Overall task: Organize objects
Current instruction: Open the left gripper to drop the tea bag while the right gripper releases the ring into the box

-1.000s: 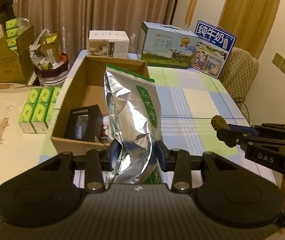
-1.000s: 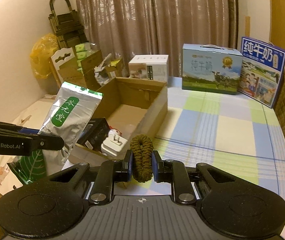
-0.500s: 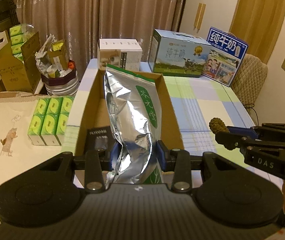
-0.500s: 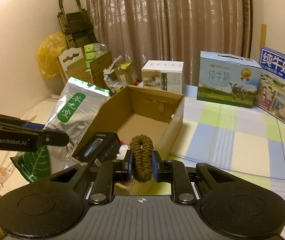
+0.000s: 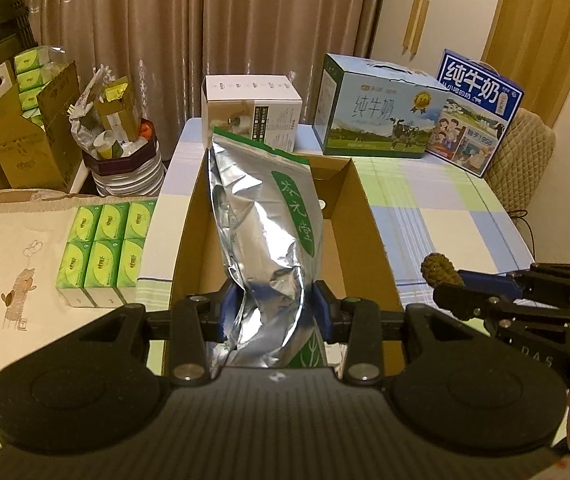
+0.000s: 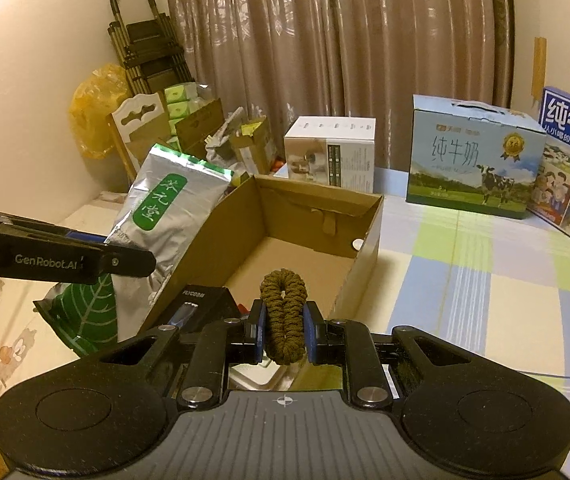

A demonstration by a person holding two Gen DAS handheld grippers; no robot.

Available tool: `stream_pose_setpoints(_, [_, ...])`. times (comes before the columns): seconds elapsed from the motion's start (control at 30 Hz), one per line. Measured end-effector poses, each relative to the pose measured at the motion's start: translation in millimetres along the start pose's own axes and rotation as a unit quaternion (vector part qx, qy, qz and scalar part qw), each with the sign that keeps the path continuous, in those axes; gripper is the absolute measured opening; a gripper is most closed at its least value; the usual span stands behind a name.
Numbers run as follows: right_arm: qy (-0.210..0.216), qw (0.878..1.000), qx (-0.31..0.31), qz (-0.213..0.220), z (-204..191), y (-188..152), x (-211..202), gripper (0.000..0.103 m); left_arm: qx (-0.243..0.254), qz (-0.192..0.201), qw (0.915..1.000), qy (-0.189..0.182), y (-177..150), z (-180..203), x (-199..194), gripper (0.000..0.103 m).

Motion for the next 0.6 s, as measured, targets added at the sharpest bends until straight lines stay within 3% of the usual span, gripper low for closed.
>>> stream_pose_setpoints(0.33, [0.004,1.000,0.008,-0.008,6.3,3.6,15.6,0.016,0.001,0.002,1.0000,0.006,13.6,-3.2,15.7,0.035])
stream_pose_setpoints(0.37, [0.004,1.000,0.008,-0.008,6.5,3.8,16.1,0.016,0.000,0.006,0.9999,0.011,15.3,-4.1,15.5,0.039])
stream_pose_setpoints(0.4, [0.004,1.000,0.009,-0.009,7.1,4.0,16.5,0.016,0.000,0.009,0.9999,0.013,16.9,-4.8,14.7,0.055])
stream_pose_setpoints(0.43, [0.005,1.000,0.010,-0.009,7.5,4.1,16.7,0.016,-0.001,0.012,0.9998,0.015,18.4,-5.8,13.6,0.060])
stream_pose_setpoints(0.6, [0.005,1.000,0.012,-0.007,8.8,4.3,15.8,0.016,-0.003,0.020,0.9995,0.024,18.9,-11.2,8.1,0.061])
Point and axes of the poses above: each gripper's, at about its wrist camera, not at the fingertips, and x roughly the way its jaws point, z to its right, y to its top, the point moved 2 cm from there along x, roughly the way its jaws point, and after that the axes turned 10 degrees about -z, right-handed, at the moved point
